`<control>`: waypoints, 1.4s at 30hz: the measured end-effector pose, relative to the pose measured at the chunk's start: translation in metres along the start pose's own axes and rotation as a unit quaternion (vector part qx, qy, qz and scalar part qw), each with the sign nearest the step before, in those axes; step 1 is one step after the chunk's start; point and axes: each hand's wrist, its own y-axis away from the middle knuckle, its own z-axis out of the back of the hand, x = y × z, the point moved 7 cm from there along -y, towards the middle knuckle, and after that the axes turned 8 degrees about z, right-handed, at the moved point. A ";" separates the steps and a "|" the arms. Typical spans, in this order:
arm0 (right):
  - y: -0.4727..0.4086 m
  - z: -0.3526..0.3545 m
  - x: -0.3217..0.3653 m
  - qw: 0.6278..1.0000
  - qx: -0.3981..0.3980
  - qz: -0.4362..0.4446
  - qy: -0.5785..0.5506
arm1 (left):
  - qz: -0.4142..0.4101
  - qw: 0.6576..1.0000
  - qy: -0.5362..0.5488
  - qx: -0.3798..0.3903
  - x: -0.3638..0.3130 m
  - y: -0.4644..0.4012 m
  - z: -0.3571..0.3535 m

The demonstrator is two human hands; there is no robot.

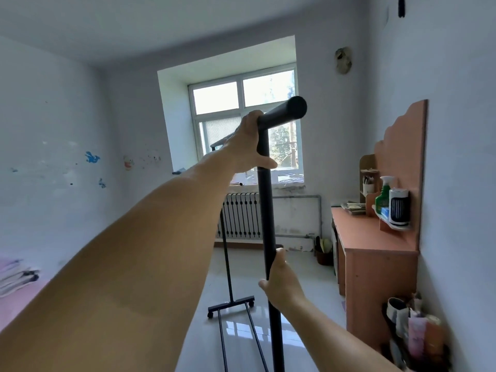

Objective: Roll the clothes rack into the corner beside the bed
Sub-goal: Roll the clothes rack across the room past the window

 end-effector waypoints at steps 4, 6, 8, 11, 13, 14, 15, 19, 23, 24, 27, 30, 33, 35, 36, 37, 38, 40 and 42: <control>-0.024 -0.003 -0.010 1.000 -0.010 -0.007 -0.009 | 0.010 1.000 -0.008 0.006 0.013 -0.018 -0.009; -0.035 -0.003 -0.012 1.000 -0.004 0.005 0.014 | 0.010 1.000 -0.010 0.008 0.017 -0.025 -0.014; -0.040 -0.003 -0.014 1.000 0.001 0.005 0.027 | 0.007 1.000 -0.007 0.008 0.020 -0.031 -0.019; -0.047 -0.003 -0.013 0.999 0.008 0.007 0.035 | -0.001 1.000 -0.003 0.010 0.022 -0.037 -0.021; -0.048 -0.003 -0.012 0.999 0.012 0.007 0.035 | -0.008 1.000 -0.002 0.011 0.023 -0.039 -0.021; -0.048 -0.002 -0.012 0.999 0.013 0.006 0.034 | -0.010 1.000 -0.004 0.010 0.022 -0.039 -0.020; -0.046 -0.002 -0.013 0.999 0.014 0.002 0.036 | -0.010 1.000 -0.005 0.010 0.021 -0.037 -0.020; -0.037 0.001 -0.018 0.999 0.010 -0.012 0.035 | -0.019 1.000 -0.016 0.007 0.010 -0.029 -0.019; -0.020 0.009 -0.020 0.998 0.024 -0.016 0.058 | -0.016 1.000 -0.021 0.001 -0.005 -0.015 -0.013; -0.013 0.014 -0.021 0.997 0.026 -0.019 0.071 | -0.015 1.000 -0.023 -0.003 -0.011 -0.010 -0.013; 0.008 0.031 -0.023 0.997 0.029 -0.007 0.071 | -0.016 1.000 -0.016 -0.009 -0.035 0.003 -0.013; 0.030 0.051 -0.032 0.998 0.051 0.006 0.028 | -0.017 1.000 -0.015 -0.013 -0.066 0.012 -0.017; 0.042 0.070 -0.043 0.998 0.054 0.004 0.023 | -0.010 1.000 -0.018 -0.010 -0.089 0.016 -0.026; 0.052 0.079 -0.049 0.998 0.069 -0.006 -0.001 | 0.000 1.000 -0.009 -0.013 -0.101 0.017 -0.030; 0.057 0.085 -0.051 0.997 0.074 -0.016 -0.011 | 0.005 1.000 0.000 -0.016 -0.107 0.017 -0.032; 0.060 0.088 -0.052 0.997 0.074 -0.021 -0.012 | 0.012 1.000 0.010 -0.020 -0.109 0.017 -0.033; 0.060 0.091 -0.051 0.998 0.068 -0.008 0.016 | 0.019 0.999 0.016 -0.023 -0.110 0.018 -0.033; 0.056 0.088 -0.049 0.996 0.065 0.021 0.057 | 0.030 0.999 0.020 -0.030 -0.107 0.018 -0.032; 0.050 0.080 -0.048 0.997 0.069 0.017 0.042 | 0.040 0.999 0.017 -0.033 -0.098 0.016 -0.030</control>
